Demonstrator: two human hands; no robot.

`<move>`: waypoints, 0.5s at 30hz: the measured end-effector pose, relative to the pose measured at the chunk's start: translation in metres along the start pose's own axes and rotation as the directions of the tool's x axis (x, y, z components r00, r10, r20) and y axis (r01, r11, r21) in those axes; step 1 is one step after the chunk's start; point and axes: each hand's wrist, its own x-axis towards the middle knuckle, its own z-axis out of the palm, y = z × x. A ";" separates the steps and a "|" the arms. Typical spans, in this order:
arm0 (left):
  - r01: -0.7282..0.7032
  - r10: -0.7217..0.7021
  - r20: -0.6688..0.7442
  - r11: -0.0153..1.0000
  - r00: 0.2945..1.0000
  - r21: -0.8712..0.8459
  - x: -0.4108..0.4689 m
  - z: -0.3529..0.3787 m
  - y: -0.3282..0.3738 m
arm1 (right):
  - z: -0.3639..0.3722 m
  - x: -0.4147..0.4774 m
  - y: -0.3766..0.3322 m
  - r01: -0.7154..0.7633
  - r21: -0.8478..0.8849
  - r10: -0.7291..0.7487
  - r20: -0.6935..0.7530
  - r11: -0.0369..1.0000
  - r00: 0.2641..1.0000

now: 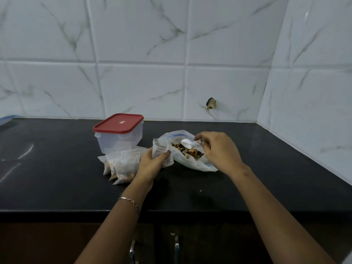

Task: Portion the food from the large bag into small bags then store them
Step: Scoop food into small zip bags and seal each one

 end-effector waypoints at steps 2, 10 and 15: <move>-0.021 0.021 0.022 1.000 1.000 0.004 0.005 -0.001 0.003 | 0.015 0.007 0.005 0.029 -0.100 -0.020 0.088 0.995 0.996; 0.077 -0.054 -0.061 0.868 0.997 0.491 0.036 -0.001 0.003 | 0.055 0.035 0.002 0.217 -0.400 -0.119 0.255 0.891 0.959; 0.091 0.082 -0.231 0.754 0.970 0.651 0.037 -0.008 0.001 | 0.054 0.038 0.009 0.230 -0.470 -0.122 0.249 0.852 0.961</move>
